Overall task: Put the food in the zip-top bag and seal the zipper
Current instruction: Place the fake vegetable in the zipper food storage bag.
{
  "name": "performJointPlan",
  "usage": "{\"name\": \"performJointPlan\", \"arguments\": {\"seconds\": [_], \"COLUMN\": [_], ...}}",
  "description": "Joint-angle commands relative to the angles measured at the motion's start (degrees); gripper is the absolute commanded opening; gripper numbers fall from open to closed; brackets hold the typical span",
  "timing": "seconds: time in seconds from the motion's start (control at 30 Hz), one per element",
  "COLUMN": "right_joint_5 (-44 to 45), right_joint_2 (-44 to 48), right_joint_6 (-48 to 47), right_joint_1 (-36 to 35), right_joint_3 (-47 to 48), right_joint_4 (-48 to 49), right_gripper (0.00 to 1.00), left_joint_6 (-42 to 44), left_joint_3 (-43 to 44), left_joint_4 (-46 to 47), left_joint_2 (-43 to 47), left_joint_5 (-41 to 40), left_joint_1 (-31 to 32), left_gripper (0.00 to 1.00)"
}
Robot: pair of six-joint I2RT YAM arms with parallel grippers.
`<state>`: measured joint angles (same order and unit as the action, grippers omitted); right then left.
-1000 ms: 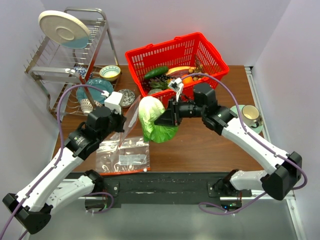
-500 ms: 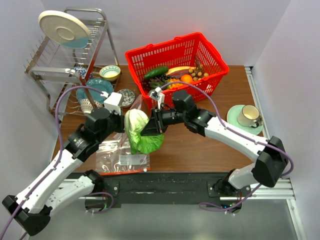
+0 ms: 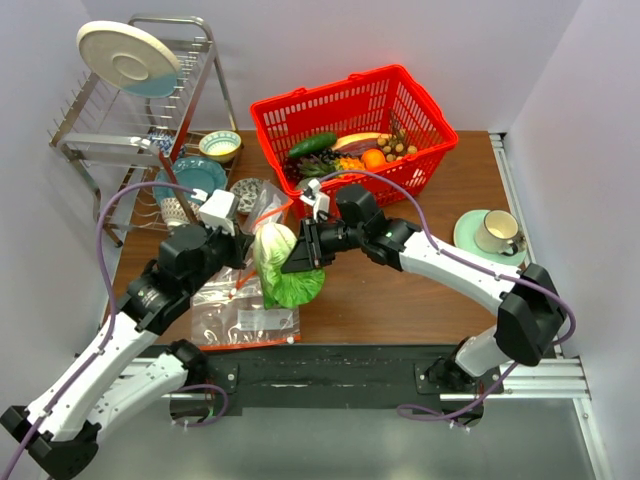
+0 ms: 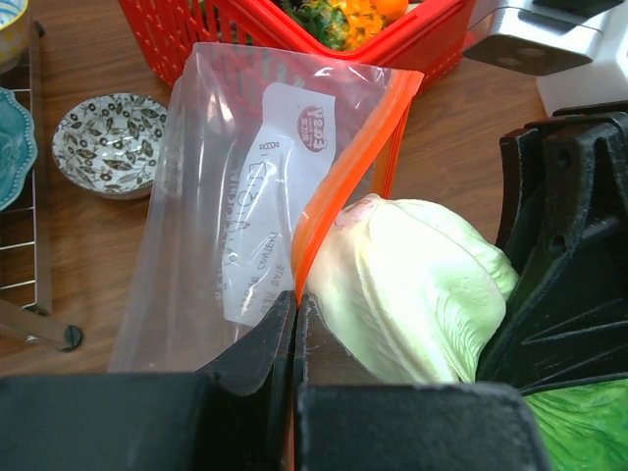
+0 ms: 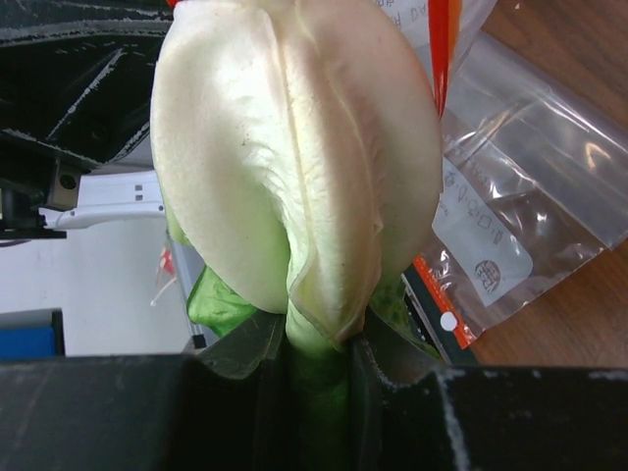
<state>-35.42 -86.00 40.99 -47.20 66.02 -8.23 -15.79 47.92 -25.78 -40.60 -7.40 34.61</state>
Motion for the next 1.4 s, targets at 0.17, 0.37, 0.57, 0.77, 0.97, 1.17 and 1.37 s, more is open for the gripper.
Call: {"name": "performJointPlan", "arguments": {"seconds": [0.17, 0.37, 0.57, 0.77, 0.97, 1.17, 1.37], "right_joint_5": [4.4, 10.3, 12.2, 12.0, 15.7, 21.7, 25.1], "right_joint_2": [-3.7, -3.9, 1.5, 4.3, 5.2, 8.1, 13.0], "right_joint_6": [2.1, 1.6, 5.0, 4.3, 0.9, 0.0, 2.3], "right_joint_1": [-1.1, -1.8, -1.8, -1.8, -2.1, -2.1, -2.5], "right_joint_3": [2.1, 2.4, -1.4, -1.5, -2.2, -9.1, -16.5], "right_joint_4": [-3.4, -5.2, 3.5, 5.3, 4.8, 10.8, 22.2], "right_gripper": [0.0, 0.0, 0.0, 0.0, 0.0, 0.0, 0.0], "left_joint_6": [-1.0, -1.4, -2.0, -3.8, -5.8, -8.1, -13.2], "left_joint_3": [-4.7, -5.8, -7.9, -10.5, -9.0, -5.3, -6.5], "left_joint_4": [9.1, 10.1, 10.3, 12.2, 11.7, 5.7, 5.7], "left_joint_2": [3.7, 3.0, 1.2, 0.3, -0.2, -2.1, -1.9], "left_joint_5": [11.8, 15.9, 18.8, 20.4, 22.8, 25.4, 29.3], "left_joint_1": [0.2, 0.2, 0.1, 0.2, 0.2, 0.2, 0.2], "left_gripper": [0.0, 0.0, 0.0, 0.0, 0.0, 0.0, 0.0]}}
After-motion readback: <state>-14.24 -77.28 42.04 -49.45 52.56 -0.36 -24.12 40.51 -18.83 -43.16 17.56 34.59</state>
